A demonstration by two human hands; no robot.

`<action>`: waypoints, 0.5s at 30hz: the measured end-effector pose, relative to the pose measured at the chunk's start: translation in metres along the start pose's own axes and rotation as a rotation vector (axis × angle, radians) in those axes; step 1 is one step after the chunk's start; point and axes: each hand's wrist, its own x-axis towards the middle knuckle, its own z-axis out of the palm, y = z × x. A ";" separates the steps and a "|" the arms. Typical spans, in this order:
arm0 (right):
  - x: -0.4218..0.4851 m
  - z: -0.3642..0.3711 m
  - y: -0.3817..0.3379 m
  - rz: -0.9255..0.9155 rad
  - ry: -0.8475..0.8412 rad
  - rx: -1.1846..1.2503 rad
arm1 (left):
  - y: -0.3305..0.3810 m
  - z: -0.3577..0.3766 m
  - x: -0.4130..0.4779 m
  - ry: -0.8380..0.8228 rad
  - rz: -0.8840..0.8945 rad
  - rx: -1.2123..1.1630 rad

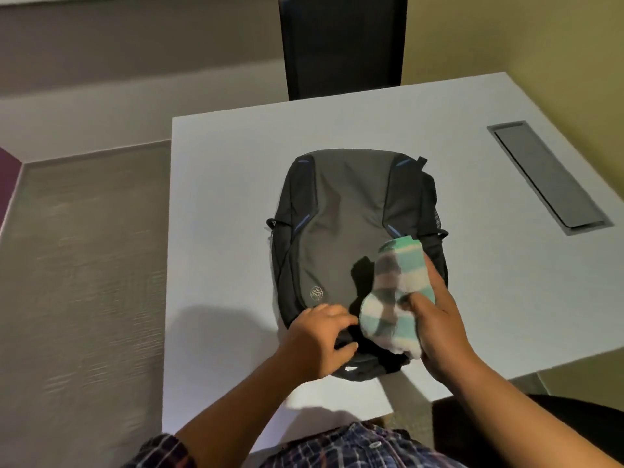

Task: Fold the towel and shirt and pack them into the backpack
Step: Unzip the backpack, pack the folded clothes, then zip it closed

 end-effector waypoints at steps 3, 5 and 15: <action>0.000 -0.014 0.001 0.024 0.058 0.070 | 0.003 0.012 0.007 -0.065 0.160 0.332; 0.000 -0.022 0.002 0.025 0.086 0.112 | 0.009 0.015 0.015 -0.131 0.240 0.510; -0.012 -0.052 -0.013 -0.149 0.187 0.136 | 0.030 -0.010 0.037 -0.203 0.124 0.338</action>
